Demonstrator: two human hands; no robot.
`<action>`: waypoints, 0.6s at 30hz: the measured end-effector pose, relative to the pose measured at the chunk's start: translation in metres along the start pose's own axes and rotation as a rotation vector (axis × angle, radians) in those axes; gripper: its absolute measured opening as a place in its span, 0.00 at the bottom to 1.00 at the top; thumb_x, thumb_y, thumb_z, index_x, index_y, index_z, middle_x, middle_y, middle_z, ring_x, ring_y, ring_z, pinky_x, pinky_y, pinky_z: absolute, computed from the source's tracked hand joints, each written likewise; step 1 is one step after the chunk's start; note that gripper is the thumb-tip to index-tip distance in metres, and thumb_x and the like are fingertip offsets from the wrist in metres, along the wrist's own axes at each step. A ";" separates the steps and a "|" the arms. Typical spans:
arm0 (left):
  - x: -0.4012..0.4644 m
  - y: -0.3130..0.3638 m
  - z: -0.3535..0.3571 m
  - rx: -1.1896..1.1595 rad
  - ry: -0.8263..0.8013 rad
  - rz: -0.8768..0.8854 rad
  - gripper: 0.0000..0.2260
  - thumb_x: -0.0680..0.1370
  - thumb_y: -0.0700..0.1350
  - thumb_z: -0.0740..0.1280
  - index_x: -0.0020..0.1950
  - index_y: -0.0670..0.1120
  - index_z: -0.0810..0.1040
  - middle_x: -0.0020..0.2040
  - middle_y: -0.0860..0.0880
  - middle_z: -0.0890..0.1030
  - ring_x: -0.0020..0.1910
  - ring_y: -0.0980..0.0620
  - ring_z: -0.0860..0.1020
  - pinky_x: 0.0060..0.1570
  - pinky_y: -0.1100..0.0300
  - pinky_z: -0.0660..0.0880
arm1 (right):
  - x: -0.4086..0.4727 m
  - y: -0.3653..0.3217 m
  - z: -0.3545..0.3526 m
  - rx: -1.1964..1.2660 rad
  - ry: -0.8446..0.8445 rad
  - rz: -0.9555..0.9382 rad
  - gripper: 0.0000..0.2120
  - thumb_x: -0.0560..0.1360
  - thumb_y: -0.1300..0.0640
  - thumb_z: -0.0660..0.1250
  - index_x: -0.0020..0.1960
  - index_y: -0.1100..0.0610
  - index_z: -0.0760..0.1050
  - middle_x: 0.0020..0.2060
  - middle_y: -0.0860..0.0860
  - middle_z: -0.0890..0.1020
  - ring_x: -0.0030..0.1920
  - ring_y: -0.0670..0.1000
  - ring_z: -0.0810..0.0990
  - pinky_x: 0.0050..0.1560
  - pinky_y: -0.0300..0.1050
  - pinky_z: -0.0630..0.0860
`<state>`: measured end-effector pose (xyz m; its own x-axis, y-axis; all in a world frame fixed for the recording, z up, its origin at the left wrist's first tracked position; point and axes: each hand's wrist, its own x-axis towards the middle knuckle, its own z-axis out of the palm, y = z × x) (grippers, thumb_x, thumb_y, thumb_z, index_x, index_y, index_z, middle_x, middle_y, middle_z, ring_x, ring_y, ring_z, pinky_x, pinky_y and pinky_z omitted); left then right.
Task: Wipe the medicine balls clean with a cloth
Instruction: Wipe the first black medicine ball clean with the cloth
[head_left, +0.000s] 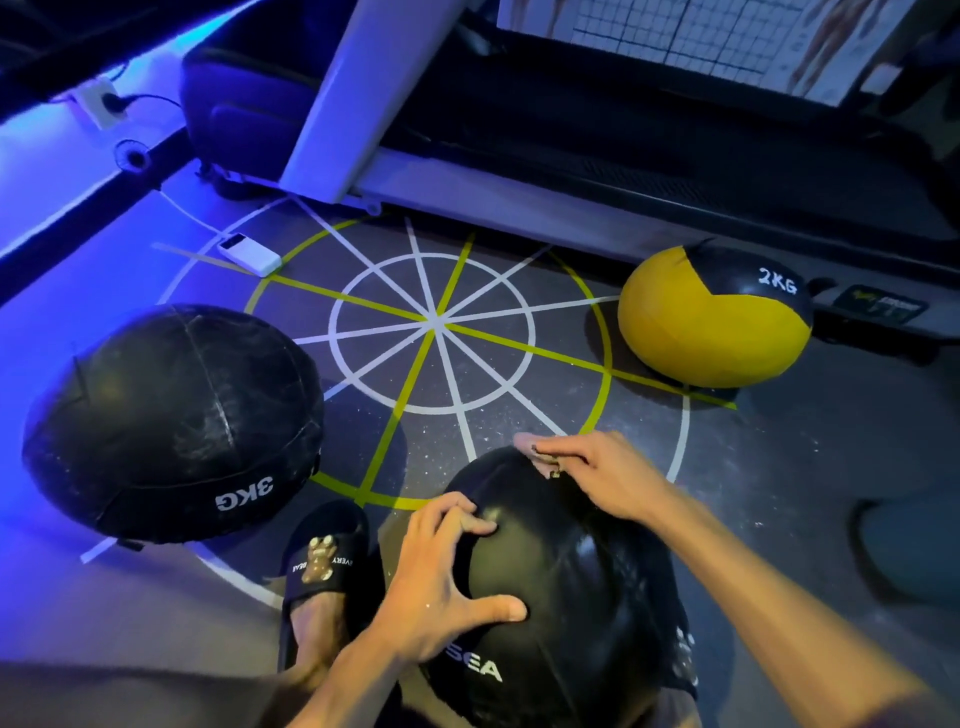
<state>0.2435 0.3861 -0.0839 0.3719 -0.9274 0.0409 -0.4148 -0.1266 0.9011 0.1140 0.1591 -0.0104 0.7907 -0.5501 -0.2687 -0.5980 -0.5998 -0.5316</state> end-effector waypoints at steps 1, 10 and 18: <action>0.002 -0.002 -0.003 -0.015 -0.002 -0.012 0.35 0.61 0.73 0.78 0.61 0.59 0.74 0.69 0.62 0.64 0.73 0.55 0.64 0.71 0.58 0.62 | -0.014 0.000 0.006 0.035 0.076 -0.026 0.22 0.82 0.66 0.62 0.68 0.45 0.79 0.66 0.37 0.76 0.67 0.38 0.73 0.67 0.32 0.70; 0.004 -0.009 -0.020 -0.014 -0.079 -0.049 0.33 0.62 0.72 0.78 0.61 0.65 0.72 0.68 0.64 0.63 0.74 0.59 0.62 0.68 0.70 0.59 | -0.053 0.026 0.011 0.118 0.348 0.088 0.22 0.84 0.63 0.61 0.69 0.40 0.72 0.65 0.42 0.79 0.48 0.34 0.82 0.53 0.39 0.81; 0.014 -0.010 -0.042 0.040 -0.126 -0.059 0.33 0.65 0.73 0.75 0.64 0.59 0.73 0.67 0.65 0.65 0.72 0.60 0.66 0.69 0.60 0.65 | -0.072 0.038 0.028 0.080 0.391 0.057 0.19 0.85 0.59 0.58 0.70 0.43 0.76 0.63 0.48 0.83 0.56 0.49 0.85 0.60 0.49 0.81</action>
<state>0.2877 0.3894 -0.0748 0.2903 -0.9544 -0.0688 -0.4288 -0.1940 0.8823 0.0383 0.1926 -0.0338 0.6376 -0.7702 0.0178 -0.6154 -0.5230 -0.5897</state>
